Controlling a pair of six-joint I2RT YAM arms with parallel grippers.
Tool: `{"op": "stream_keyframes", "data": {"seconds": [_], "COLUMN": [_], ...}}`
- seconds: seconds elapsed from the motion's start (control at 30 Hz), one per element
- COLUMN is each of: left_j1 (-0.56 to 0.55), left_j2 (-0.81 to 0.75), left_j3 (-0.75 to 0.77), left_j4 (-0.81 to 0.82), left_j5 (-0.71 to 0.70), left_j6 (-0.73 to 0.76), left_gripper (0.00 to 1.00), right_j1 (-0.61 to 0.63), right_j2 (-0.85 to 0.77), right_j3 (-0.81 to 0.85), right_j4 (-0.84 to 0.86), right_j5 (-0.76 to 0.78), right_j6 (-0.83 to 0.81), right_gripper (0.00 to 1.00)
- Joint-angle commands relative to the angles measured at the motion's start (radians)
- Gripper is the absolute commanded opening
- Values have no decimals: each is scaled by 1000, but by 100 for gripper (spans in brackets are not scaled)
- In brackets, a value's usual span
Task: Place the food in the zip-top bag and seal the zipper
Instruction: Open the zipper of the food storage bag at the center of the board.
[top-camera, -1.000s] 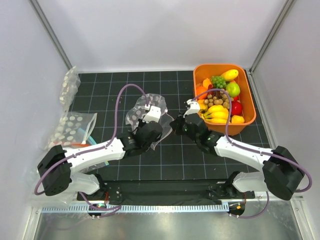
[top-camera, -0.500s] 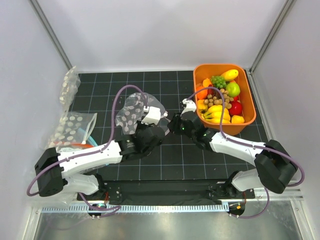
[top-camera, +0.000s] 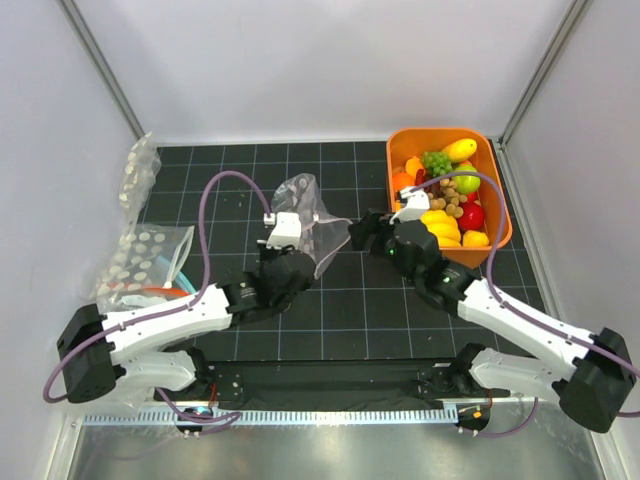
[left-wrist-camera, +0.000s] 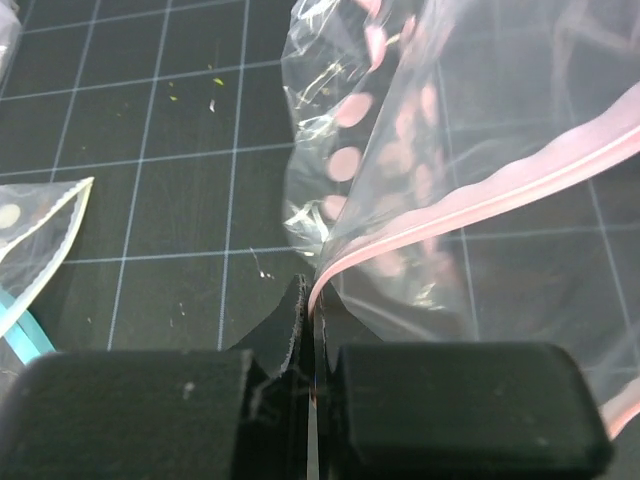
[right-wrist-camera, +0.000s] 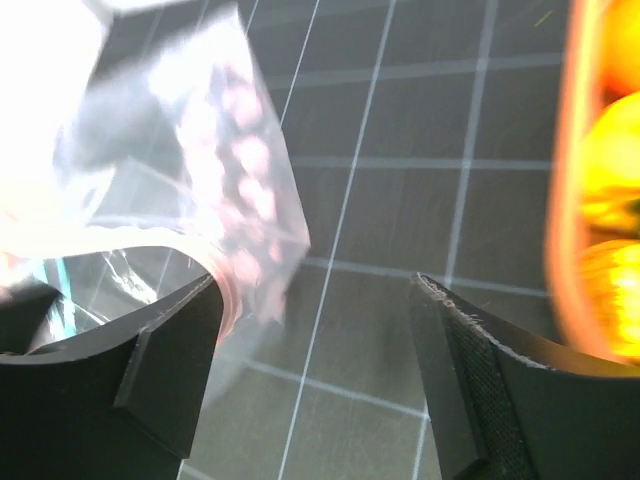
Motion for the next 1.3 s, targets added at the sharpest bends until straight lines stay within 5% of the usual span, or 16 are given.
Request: {"op": "stream_keyframes", "data": {"seconds": [0.0,0.33,0.47,0.73,0.9,1.2,1.27], "left_j1": [5,5,5,-92,-96,-92,-90], "left_j2": [39,0,-14,160,289,354,343], "left_j3": [36,36,40,172,264,280,275], "left_j4": [30,2,-30,-192,-346,-251,-237], "left_j5": [13,-45,-121,-470,-388,-140,-96], "left_j6": [-14,-17,17,51,-37,78,87], "left_gripper": [0,1,0,0,0,0,0], "right_j1": [-5,-12,-18,-100,-279,-514,-546], "right_j2": [-63,-89,-78,-51,61,256,311], "right_j3": [4,-2,36,114,179,186,186], "right_j4": [-56,-53,-98,-269,-384,-321,-303], "right_j5": [175,146,260,425,349,136,83], "right_j6": [-37,-57,-58,-38,9,46,51], "right_gripper": [82,92,95,97,98,99,84]}}
